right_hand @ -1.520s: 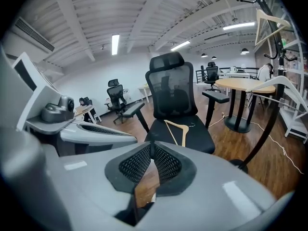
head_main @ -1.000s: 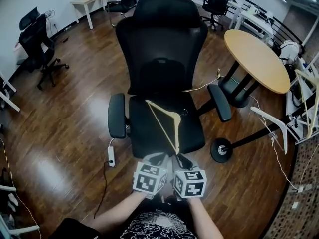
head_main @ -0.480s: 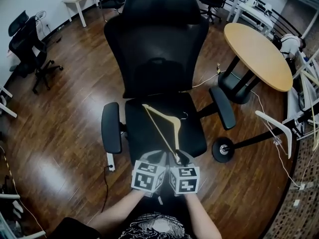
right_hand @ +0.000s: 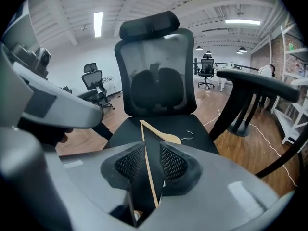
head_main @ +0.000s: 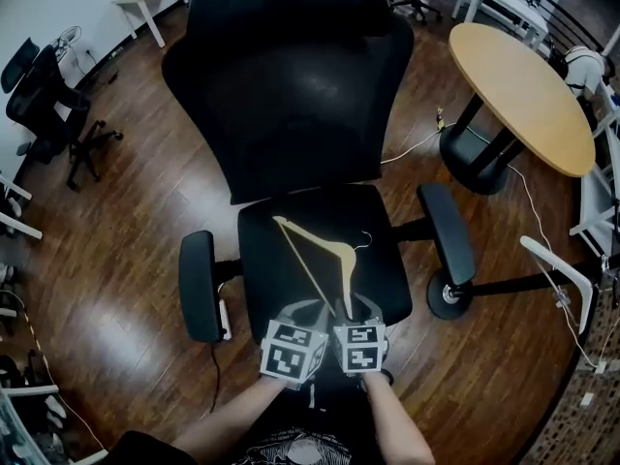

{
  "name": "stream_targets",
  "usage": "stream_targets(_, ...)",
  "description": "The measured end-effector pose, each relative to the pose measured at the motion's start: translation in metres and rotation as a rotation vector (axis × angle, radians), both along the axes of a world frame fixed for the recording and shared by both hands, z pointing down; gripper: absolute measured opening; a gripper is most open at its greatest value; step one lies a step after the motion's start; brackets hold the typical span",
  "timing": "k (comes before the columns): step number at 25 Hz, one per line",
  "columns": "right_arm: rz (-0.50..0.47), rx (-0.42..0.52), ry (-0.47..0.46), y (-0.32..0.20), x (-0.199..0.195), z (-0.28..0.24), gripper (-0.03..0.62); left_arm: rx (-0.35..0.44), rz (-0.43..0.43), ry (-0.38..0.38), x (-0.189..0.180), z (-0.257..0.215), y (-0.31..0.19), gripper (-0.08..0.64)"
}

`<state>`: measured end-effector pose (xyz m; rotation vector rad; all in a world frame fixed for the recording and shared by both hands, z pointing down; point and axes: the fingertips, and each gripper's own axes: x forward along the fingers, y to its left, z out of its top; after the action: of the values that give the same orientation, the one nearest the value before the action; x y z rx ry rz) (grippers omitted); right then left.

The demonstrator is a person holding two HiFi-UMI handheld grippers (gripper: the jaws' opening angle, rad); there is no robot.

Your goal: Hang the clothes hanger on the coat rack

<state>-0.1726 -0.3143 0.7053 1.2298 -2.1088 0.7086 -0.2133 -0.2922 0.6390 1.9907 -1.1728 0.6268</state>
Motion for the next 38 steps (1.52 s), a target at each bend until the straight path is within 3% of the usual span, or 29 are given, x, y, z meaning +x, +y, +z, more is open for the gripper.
stream_targets(7,0.036,-0.101,0.007,-0.015,0.009,0.069,0.115,-0.057,0.016,0.001,0.003,0.028,-0.022,0.005)
stream_targets(11,0.060,-0.198,0.021,-0.010,0.016,0.115,0.150,-0.086,0.020,0.006,0.004,0.043,-0.024,0.005)
stream_targets(18,0.105,-0.281,0.052,-0.005,0.020,0.165,0.161,-0.113,0.026,-0.003,-0.005,0.060,-0.018,0.005)
stream_targets(23,0.158,-0.255,0.102,-0.009,0.026,0.174,0.127,-0.131,0.025,-0.011,-0.013,0.063,-0.008,0.005)
stream_targets(30,0.120,-0.231,0.265,-0.010,0.024,0.182,0.121,-0.149,0.037,-0.016,-0.014,0.068,0.006,0.005)
stream_targets(38,0.139,-0.242,0.195,-0.012,0.030,0.170,0.092,-0.126,0.038,-0.009,-0.011,0.061,0.002,0.005)
